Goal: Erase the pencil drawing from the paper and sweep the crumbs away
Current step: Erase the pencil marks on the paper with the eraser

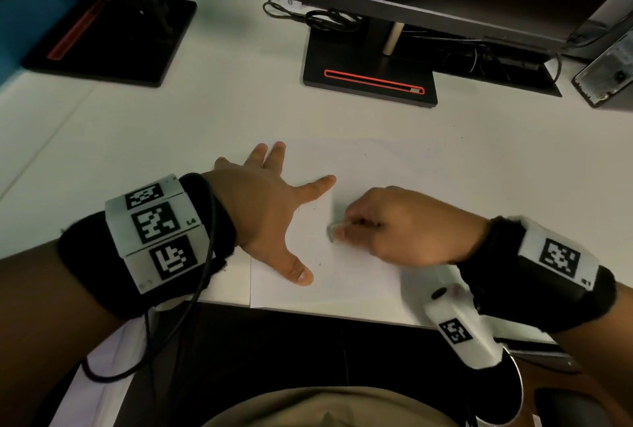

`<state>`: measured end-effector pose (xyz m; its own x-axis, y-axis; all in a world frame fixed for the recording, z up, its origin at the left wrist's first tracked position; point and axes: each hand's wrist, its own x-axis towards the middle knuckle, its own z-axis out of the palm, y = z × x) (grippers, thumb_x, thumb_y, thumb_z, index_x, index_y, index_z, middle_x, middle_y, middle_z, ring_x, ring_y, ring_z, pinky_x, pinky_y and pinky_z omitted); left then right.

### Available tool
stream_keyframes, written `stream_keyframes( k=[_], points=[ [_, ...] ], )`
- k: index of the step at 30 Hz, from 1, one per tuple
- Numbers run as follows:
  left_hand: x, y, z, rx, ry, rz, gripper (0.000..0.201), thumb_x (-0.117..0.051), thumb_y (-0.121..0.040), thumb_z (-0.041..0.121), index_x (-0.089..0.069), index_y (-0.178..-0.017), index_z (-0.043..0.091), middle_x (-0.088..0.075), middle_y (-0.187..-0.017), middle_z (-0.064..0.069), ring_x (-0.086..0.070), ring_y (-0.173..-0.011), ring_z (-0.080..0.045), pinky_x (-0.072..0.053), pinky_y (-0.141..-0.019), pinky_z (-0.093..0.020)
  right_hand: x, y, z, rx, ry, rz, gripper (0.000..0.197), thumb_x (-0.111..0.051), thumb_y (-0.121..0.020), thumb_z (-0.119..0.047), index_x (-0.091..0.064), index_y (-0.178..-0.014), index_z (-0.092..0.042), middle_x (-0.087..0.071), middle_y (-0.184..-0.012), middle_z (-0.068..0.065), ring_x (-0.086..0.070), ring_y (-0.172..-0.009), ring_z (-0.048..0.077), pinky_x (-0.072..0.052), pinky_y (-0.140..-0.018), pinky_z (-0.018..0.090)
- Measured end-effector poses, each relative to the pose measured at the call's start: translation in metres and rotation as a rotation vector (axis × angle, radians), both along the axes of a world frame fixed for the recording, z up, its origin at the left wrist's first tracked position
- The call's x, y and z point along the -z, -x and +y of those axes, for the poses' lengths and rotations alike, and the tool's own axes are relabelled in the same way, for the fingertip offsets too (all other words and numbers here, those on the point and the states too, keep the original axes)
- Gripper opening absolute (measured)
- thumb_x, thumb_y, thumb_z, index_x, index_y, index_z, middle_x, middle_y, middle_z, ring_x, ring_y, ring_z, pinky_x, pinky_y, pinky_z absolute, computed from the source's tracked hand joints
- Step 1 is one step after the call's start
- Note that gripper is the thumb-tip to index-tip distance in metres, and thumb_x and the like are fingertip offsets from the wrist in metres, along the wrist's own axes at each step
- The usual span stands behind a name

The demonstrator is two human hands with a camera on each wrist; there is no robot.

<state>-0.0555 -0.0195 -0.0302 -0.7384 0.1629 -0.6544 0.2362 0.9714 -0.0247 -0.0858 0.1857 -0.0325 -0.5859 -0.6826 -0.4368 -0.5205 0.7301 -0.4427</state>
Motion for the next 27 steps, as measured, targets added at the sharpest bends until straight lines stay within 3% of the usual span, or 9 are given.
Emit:
stream_keyframes(
  k=[4, 8, 12, 16, 20, 24, 27],
  points=[
    [0.0, 0.0, 0.0, 0.005, 0.008, 0.01, 0.132, -0.056, -0.051, 0.097, 0.037, -0.136, 0.058, 0.032, -0.156, -0.021, 0.02, -0.148, -0.039, -0.016, -0.114, -0.066, -0.002, -0.013, -0.006, -0.081, -0.016, -0.053, 0.051, -0.05, -0.106, -0.042, -0.048, -0.064, -0.014, -0.046, -0.055, -0.003, -0.042, -0.051, 0.012, -0.035, -0.053, 0.021],
    [0.001, 0.0, 0.0, 0.006, 0.007, 0.01, 0.135, -0.058, -0.048, 0.097, 0.038, -0.135, 0.057, 0.034, -0.155, -0.021, 0.022, -0.147, -0.039, -0.015, -0.113, -0.067, 0.0, -0.001, -0.005, -0.003, 0.004, -0.015, 0.051, -0.049, -0.106, -0.044, -0.053, -0.068, -0.01, -0.051, -0.058, -0.002, -0.044, -0.052, 0.011, -0.037, -0.055, 0.025],
    [0.001, -0.001, 0.001, 0.014, 0.02, 0.012, 0.137, -0.058, -0.047, 0.097, 0.039, -0.134, 0.056, 0.033, -0.155, -0.023, 0.021, -0.147, -0.041, -0.017, -0.112, -0.069, 0.0, -0.016, -0.011, -0.098, -0.001, -0.059, 0.05, -0.049, -0.106, -0.041, -0.049, -0.065, -0.012, -0.047, -0.055, -0.002, -0.042, -0.051, 0.012, -0.036, -0.054, 0.022],
    [0.002, -0.001, 0.001, 0.02, 0.022, 0.018, 0.137, -0.058, -0.047, 0.097, 0.039, -0.135, 0.056, 0.033, -0.155, -0.024, 0.02, -0.147, -0.042, -0.017, -0.112, -0.069, 0.002, -0.003, -0.01, -0.009, 0.032, 0.006, 0.051, -0.049, -0.106, -0.043, -0.053, -0.068, -0.01, -0.052, -0.058, 0.001, -0.046, -0.053, 0.013, -0.04, -0.057, 0.026],
    [0.001, 0.0, 0.001, 0.015, 0.015, 0.013, 0.138, -0.059, -0.047, 0.096, 0.038, -0.136, 0.056, 0.033, -0.155, -0.024, 0.021, -0.146, -0.042, -0.015, -0.112, -0.07, 0.001, -0.017, -0.017, -0.112, 0.008, -0.063, 0.049, -0.05, -0.106, -0.041, -0.051, -0.065, -0.014, -0.048, -0.056, -0.001, -0.045, -0.052, 0.011, -0.036, -0.056, 0.022],
    [0.002, 0.0, 0.0, 0.015, 0.014, 0.021, 0.138, -0.059, -0.047, 0.096, 0.038, -0.136, 0.056, 0.033, -0.155, -0.024, 0.021, -0.147, -0.042, -0.016, -0.112, -0.07, 0.002, -0.003, -0.015, -0.005, 0.041, -0.018, 0.051, -0.05, -0.106, -0.042, -0.055, -0.069, -0.007, -0.054, -0.061, 0.009, -0.045, -0.053, 0.014, -0.038, -0.056, 0.025],
    [0.002, -0.001, 0.0, 0.014, 0.014, 0.019, 0.138, -0.059, -0.046, 0.097, 0.038, -0.136, 0.056, 0.033, -0.155, -0.024, 0.02, -0.147, -0.043, -0.016, -0.111, -0.07, 0.0, -0.014, -0.02, -0.095, 0.033, -0.056, 0.049, -0.05, -0.106, -0.039, -0.052, -0.066, -0.01, -0.05, -0.056, 0.002, -0.044, -0.051, 0.012, -0.037, -0.054, 0.022]
  ],
)
